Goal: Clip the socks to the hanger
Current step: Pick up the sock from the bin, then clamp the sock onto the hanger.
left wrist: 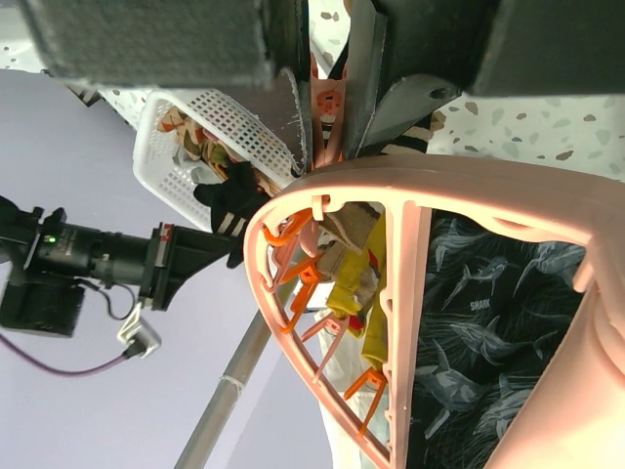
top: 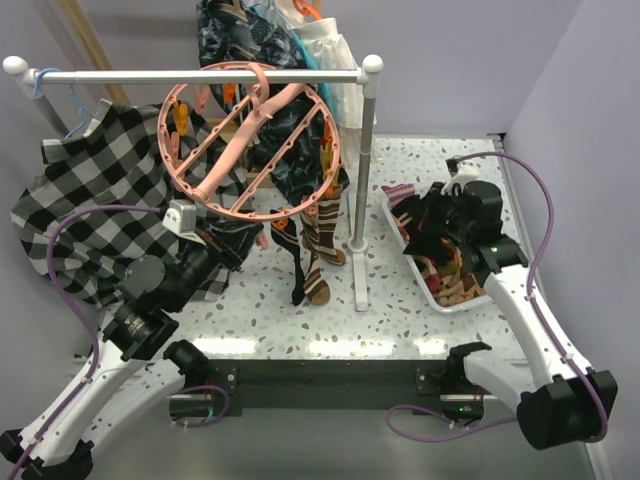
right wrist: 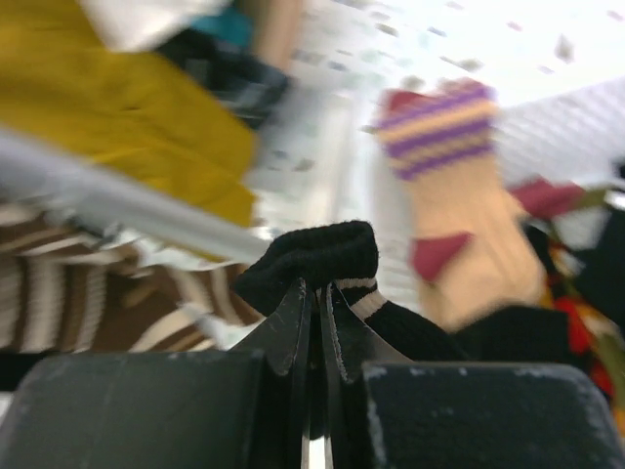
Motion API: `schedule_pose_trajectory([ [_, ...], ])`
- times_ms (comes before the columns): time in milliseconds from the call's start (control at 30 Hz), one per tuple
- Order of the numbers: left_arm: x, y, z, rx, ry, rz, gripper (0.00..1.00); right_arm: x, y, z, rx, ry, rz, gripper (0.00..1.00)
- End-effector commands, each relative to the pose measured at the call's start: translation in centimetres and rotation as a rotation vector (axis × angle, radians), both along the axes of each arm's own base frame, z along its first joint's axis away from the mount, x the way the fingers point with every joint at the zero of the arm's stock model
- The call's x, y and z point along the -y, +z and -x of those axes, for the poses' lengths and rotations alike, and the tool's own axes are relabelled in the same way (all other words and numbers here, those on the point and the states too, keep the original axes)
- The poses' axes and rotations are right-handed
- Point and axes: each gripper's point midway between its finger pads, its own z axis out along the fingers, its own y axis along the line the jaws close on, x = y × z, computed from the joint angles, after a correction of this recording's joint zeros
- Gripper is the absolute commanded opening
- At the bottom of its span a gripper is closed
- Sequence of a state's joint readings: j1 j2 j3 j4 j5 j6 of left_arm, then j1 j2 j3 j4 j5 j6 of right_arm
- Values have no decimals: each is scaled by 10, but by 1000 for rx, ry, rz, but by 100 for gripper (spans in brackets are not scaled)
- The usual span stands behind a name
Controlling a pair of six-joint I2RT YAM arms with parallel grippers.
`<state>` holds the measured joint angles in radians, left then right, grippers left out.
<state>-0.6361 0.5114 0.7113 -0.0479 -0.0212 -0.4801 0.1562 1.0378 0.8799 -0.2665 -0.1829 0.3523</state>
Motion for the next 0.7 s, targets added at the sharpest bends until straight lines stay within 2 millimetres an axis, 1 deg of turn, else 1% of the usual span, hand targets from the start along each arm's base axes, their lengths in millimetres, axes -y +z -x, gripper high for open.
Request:
schedule_pose_trajectory([
  [0,1,23,4,30,-18,39,0,-57,84,18,230,215,-83,0],
  [33,1,24,4,30,-20,41,0,-77,91,29,241,275,-100,0],
  [100,1,25,4,31,-19,44,0,-98,104,41,266,341,-138,0],
  [133,1,25,4,32,-19,47,0,-118,115,53,283,402,-186,0],
  [200,2,26,4,32,-21,48,0,-139,122,68,293,471,-234,0],
  [233,1,26,4,32,-20,50,0,-157,132,81,312,529,-280,0],
  [267,2,26,4,31,-21,51,0,-165,128,87,303,552,-295,0],
  [300,2,26,4,31,-20,53,0,-175,131,94,314,581,-317,0],
  [333,1,27,4,33,-20,54,0,-193,133,108,317,640,-351,0],
  [400,2,26,4,30,-21,56,0,-212,135,123,320,697,-369,0],
  [433,2,26,4,27,-22,54,0,-232,137,140,322,759,-388,0],
  [467,2,26,4,28,-21,56,0,-241,138,149,322,789,-397,0],
  [500,2,26,5,29,-23,57,0,-254,140,165,323,840,-413,0],
  [533,2,26,5,29,-23,57,0,-265,140,165,322,846,-418,0],
  [567,2,27,5,30,-23,58,0,-271,140,167,316,856,-421,0],
  [600,1,27,5,31,-21,59,0,-280,141,174,315,879,-435,0],
  [667,2,27,5,30,-23,58,0,-292,137,172,299,870,-444,0],
])
